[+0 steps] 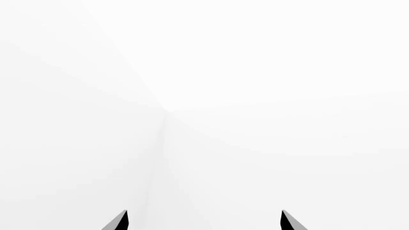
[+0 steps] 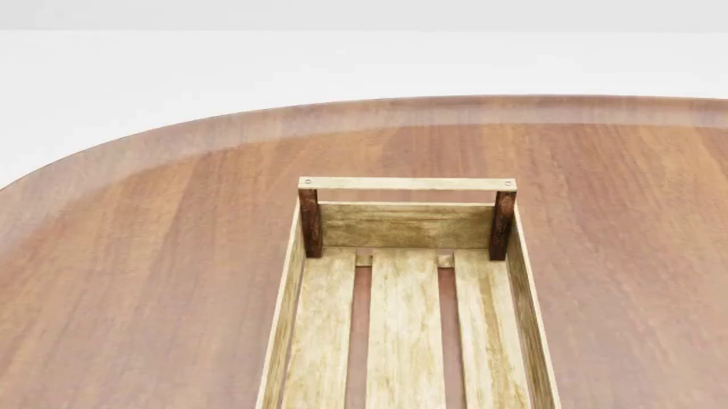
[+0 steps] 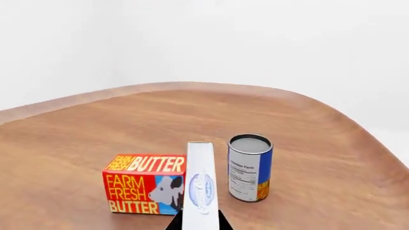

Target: Pick up the cream cheese and put it in the tray.

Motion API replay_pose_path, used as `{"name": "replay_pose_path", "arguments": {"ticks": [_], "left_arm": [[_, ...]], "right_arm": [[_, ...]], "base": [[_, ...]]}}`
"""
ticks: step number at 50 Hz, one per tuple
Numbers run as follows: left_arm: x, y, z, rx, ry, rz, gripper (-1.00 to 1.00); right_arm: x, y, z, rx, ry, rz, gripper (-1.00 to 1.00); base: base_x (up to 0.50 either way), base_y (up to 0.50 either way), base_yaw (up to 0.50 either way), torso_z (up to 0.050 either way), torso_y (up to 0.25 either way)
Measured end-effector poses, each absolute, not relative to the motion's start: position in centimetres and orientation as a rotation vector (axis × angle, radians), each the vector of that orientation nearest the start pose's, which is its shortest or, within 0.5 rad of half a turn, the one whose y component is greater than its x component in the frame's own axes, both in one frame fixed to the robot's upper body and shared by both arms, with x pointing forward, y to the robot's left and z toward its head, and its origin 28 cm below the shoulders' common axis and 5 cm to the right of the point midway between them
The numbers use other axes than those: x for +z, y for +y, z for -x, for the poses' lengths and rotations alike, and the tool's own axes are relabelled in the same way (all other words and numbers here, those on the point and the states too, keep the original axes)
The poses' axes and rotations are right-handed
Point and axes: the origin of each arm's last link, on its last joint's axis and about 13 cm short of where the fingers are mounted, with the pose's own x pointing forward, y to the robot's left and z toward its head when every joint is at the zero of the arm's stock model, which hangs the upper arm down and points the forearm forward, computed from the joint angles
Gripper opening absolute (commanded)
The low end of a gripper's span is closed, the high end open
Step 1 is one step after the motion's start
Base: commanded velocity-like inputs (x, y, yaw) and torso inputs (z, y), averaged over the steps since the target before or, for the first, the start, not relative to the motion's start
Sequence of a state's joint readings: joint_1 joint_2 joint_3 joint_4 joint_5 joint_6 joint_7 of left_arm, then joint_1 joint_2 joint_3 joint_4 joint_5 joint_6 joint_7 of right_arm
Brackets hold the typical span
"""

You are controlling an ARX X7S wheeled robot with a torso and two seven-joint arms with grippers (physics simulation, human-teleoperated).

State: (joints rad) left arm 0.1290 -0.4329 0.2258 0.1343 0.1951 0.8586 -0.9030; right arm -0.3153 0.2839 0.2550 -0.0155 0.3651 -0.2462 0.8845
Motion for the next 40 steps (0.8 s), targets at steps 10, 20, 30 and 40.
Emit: {"name": "replay_pose_path", "arguments": {"ticks": [10,20,30,40], "left_arm": [[7.0,23.6,-16.7,0.325,-0.913,-0.035,1.00],[7.0,23.7,-16.7,0.326,-0.914,-0.034,1.00],[7.0,23.7,-16.7,0.327,-0.914,-0.033,1.00],[7.0,23.8,-16.8,0.328,-0.914,-0.032,1.00]], "right_arm": [[3.0,-21.0,-13.6,-1.071,-0.088,0.022,-1.00],[4.8,-20.4,-14.8,-1.002,-0.131,0.064,-1.00],[6.4,-19.7,-16.1,-0.920,-0.170,0.112,-1.00],[8.1,-19.0,-17.6,-0.842,-0.213,0.178,-1.00]], "base": [[0.00,0.00,0.00,0.000,0.000],[0.00,0.00,0.00,0.000,0.000],[0.00,0.00,0.00,0.000,0.001],[0.00,0.00,0.00,0.000,0.000]]}}
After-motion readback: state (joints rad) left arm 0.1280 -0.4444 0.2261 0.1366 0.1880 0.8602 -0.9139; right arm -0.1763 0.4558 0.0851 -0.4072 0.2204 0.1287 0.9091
